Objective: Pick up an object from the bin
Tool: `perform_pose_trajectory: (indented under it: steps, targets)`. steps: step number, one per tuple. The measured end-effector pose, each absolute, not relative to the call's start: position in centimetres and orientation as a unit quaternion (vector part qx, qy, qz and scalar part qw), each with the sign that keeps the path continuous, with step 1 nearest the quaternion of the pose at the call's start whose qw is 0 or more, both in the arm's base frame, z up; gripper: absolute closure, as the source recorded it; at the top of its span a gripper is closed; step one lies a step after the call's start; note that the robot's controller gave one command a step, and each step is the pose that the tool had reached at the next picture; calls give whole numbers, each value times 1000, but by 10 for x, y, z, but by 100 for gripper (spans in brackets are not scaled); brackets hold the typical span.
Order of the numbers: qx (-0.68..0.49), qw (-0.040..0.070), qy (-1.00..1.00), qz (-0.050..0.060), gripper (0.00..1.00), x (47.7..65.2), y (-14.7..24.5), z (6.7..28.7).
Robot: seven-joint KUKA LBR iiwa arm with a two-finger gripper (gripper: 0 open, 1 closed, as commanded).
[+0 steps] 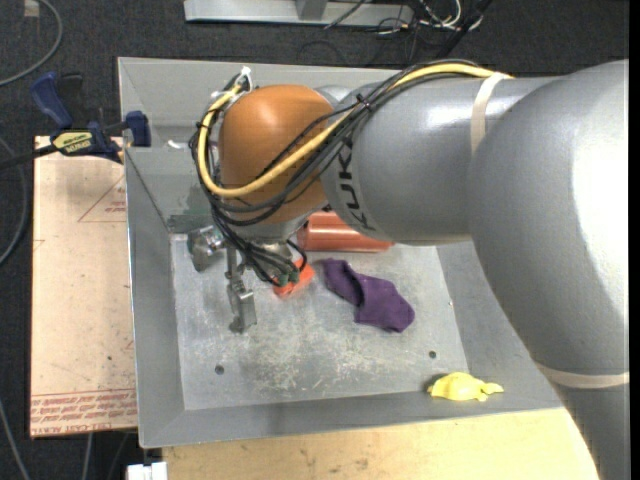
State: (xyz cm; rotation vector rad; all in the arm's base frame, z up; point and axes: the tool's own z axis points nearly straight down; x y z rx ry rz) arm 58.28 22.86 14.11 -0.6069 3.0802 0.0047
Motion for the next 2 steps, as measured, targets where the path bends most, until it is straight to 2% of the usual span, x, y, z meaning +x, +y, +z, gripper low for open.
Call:
perform_pose_trajectory:
  steps: [1, 2]
  targets:
    - [-13, 2, 1000, 3, 0, 605, 201, 144]
    - [-110, 3, 994, 2, 0, 617, 165, 97]
